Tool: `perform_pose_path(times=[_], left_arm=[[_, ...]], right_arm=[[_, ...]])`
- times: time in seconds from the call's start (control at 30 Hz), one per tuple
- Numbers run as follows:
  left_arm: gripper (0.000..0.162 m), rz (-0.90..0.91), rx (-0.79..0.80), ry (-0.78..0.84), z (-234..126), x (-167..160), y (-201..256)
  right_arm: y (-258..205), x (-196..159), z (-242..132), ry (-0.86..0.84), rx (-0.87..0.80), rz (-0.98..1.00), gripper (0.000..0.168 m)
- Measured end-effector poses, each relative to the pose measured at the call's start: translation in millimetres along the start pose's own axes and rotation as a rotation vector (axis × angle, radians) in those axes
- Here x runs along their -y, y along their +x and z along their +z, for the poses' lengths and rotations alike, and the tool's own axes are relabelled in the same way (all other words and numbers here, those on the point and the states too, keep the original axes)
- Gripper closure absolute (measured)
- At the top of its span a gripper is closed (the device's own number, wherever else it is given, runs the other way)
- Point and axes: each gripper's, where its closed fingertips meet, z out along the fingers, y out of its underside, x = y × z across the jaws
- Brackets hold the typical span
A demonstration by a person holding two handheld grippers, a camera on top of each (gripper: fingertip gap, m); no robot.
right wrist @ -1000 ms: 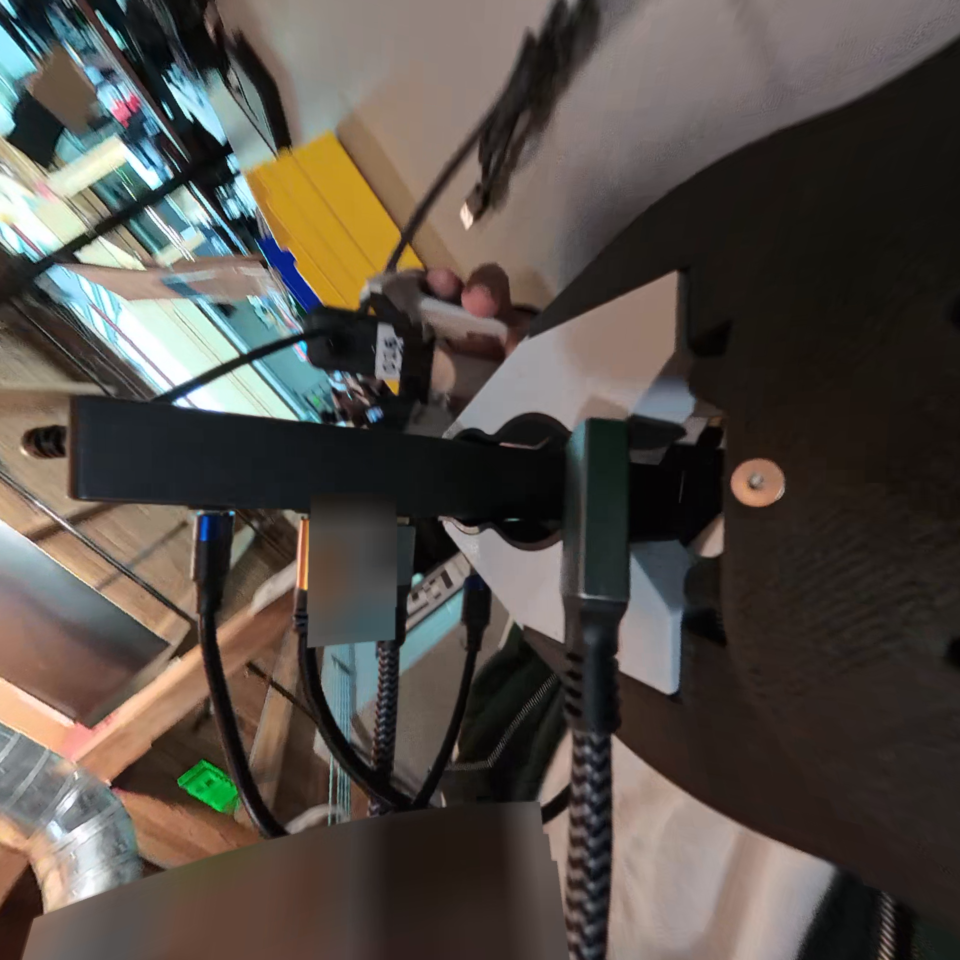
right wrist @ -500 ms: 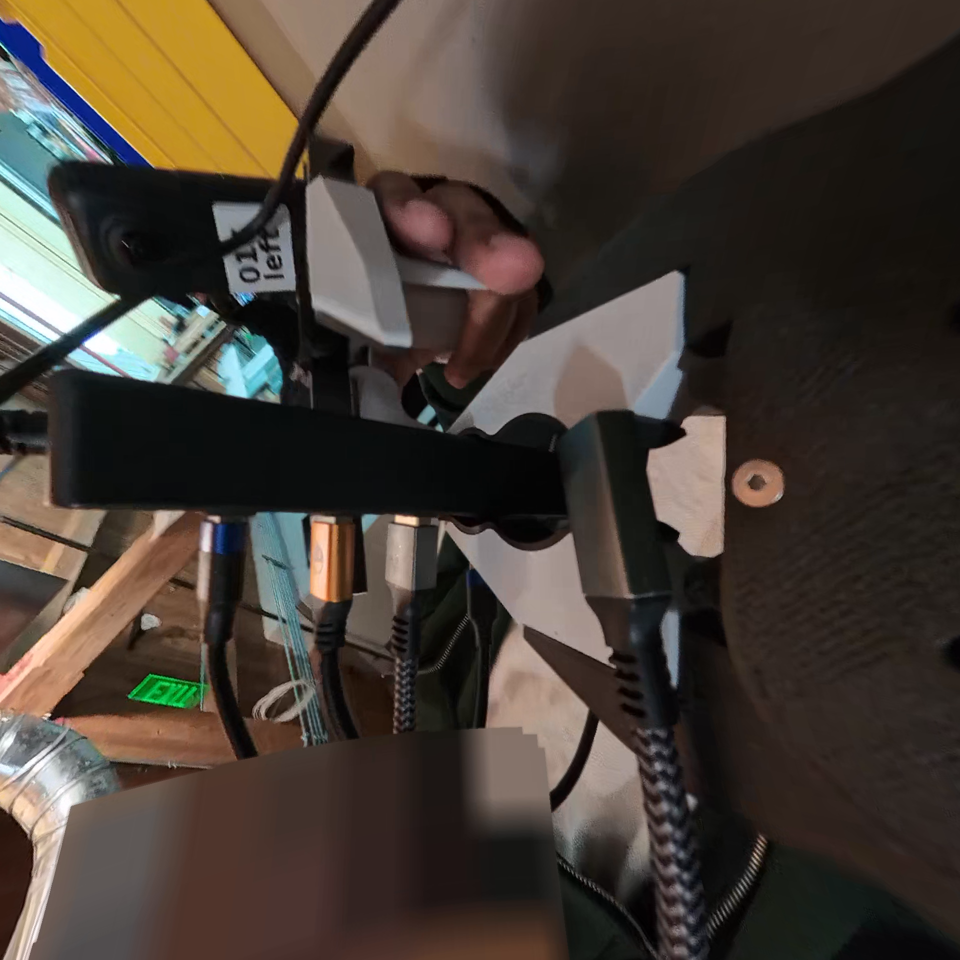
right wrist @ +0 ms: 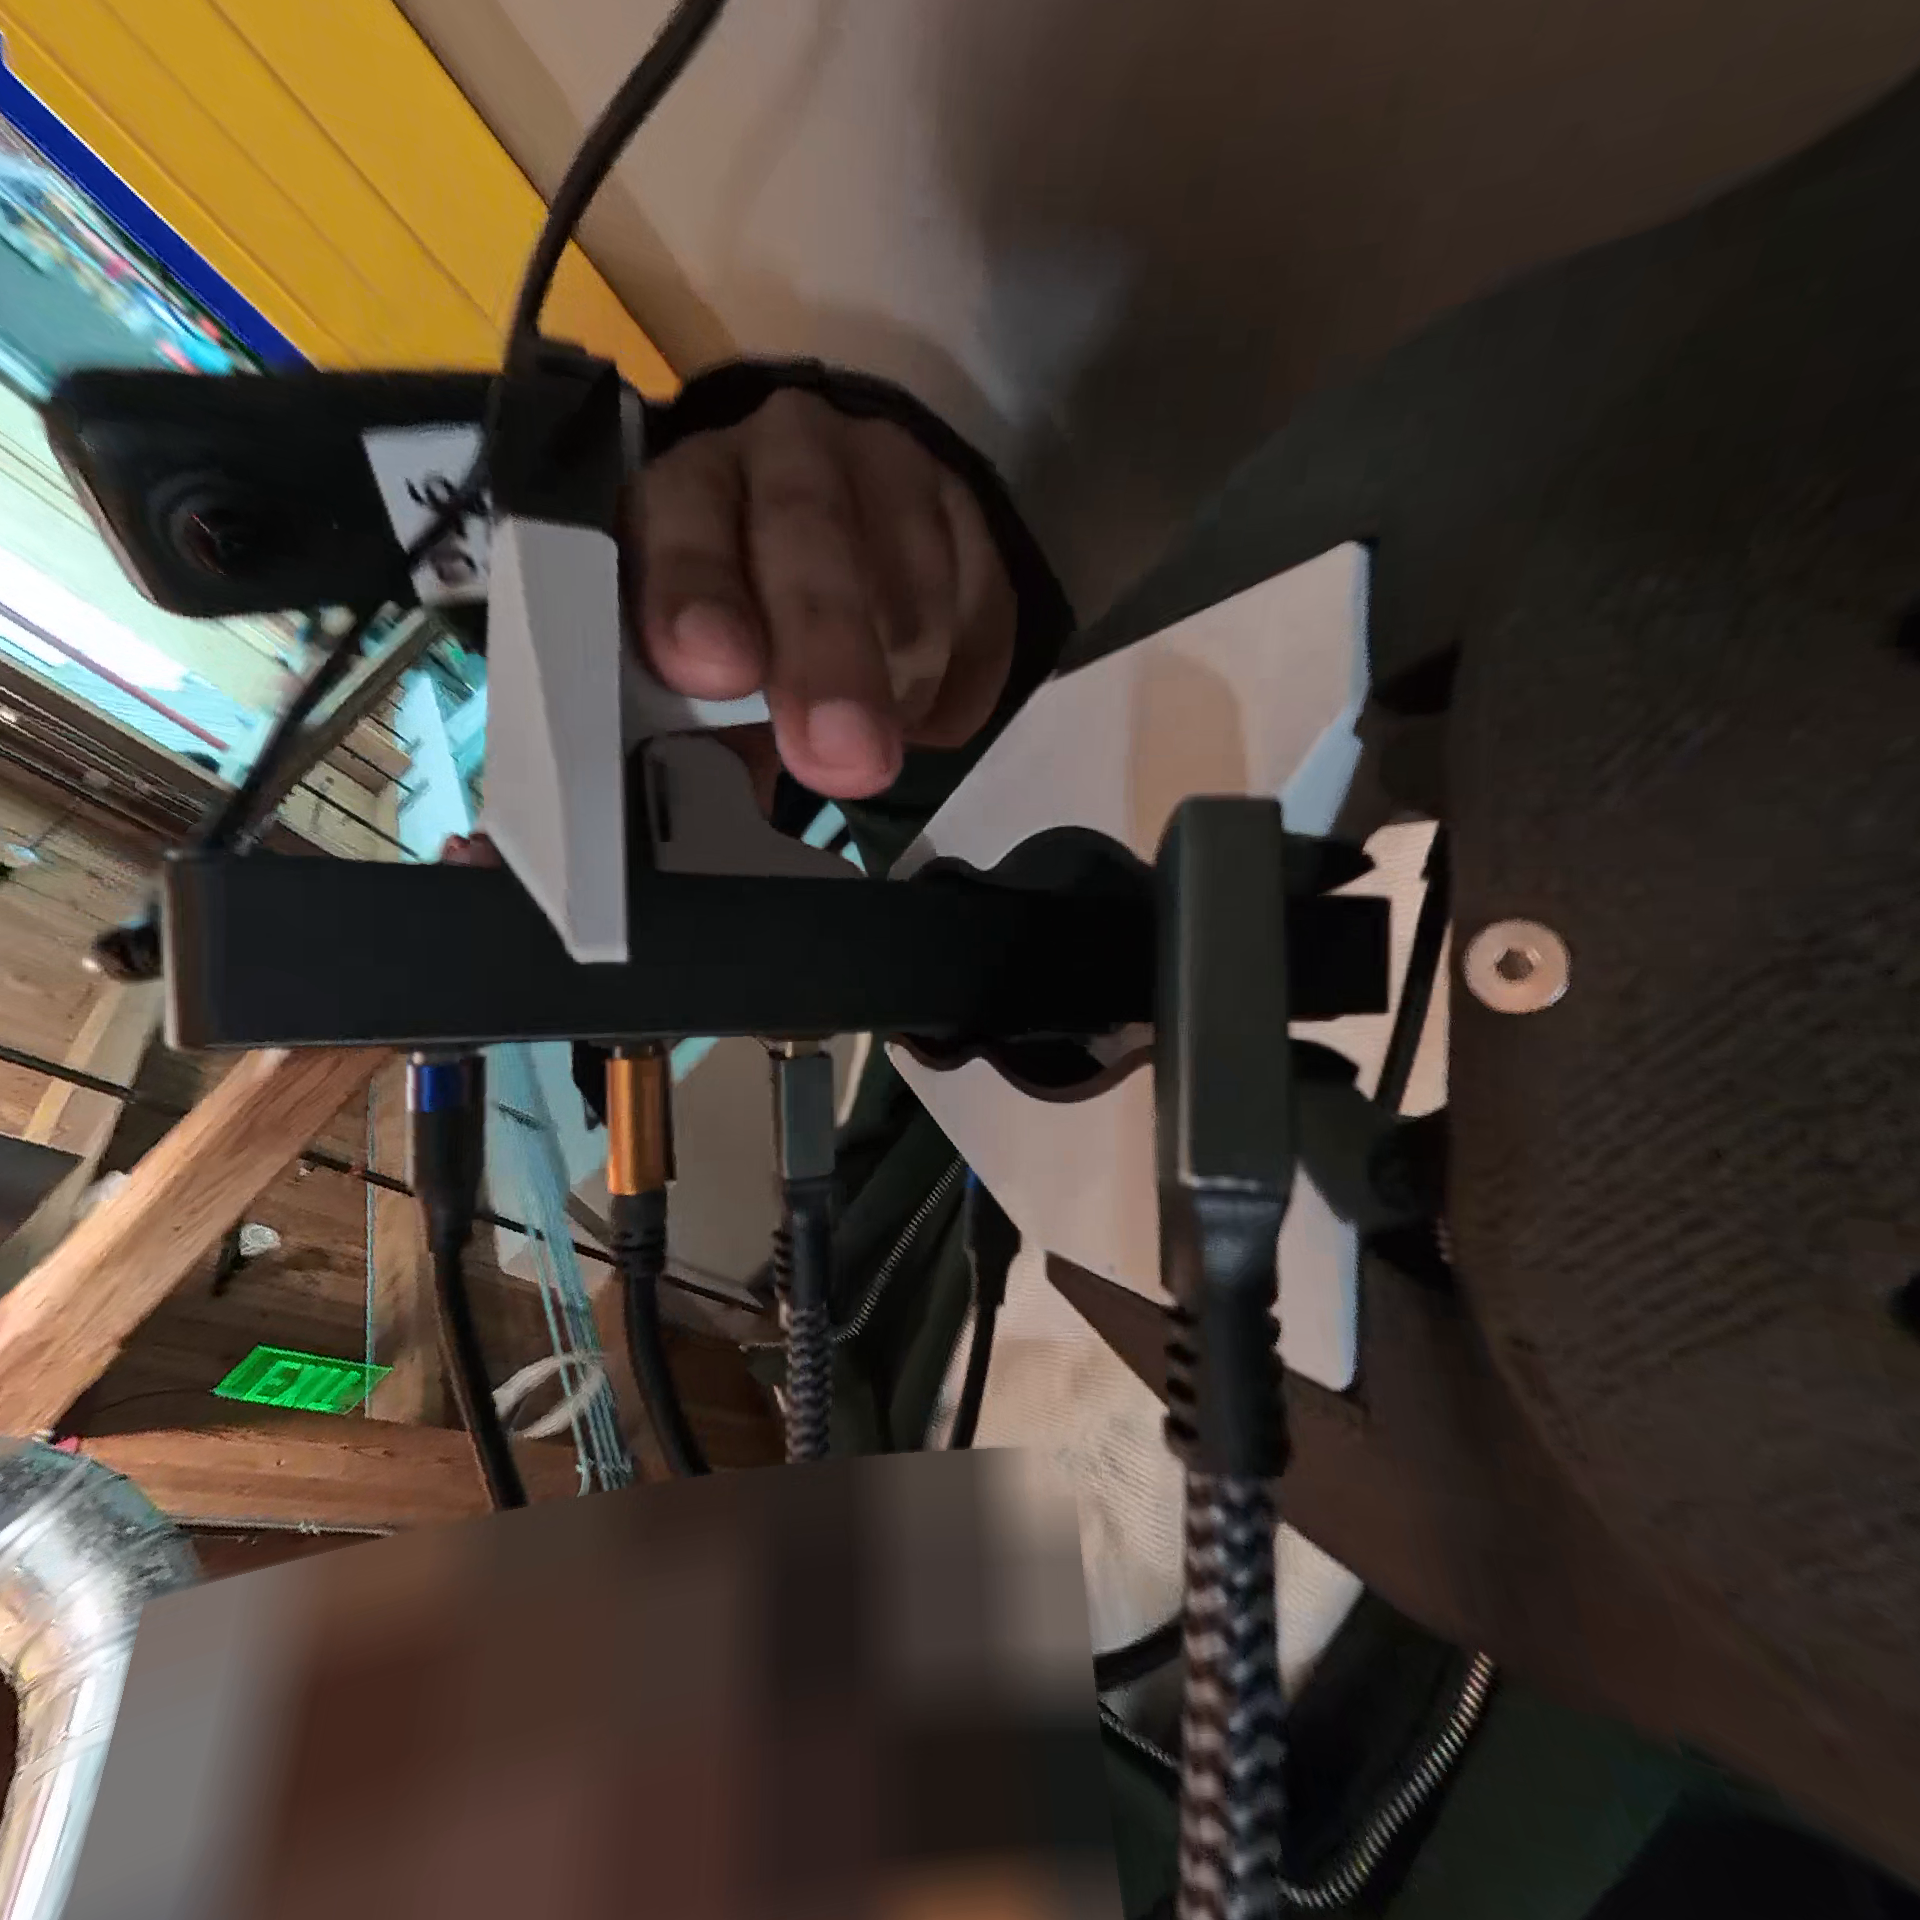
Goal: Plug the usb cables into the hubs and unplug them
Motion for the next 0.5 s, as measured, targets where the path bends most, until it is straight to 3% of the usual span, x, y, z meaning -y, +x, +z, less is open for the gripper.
perform_pose_path(times=[0.17, 0.33, 0.5], left_arm=[[0.112, 0.114, 0.196, 0.051, -12, 14, -26], [0.107, 0.117, 0.345, 0.205, -37, 43, -46], [0.114, 0.138, 0.471, 0.296, -60, 61, -60]], right_arm=[[31, 31, -27, 0.154, -0.255, -0.116, 0.130], [48, 53, -57, 0.204, -0.565, -0.358, 0.127], [53, 68, -77, 0.284, -0.724, -0.445, 0.131]])
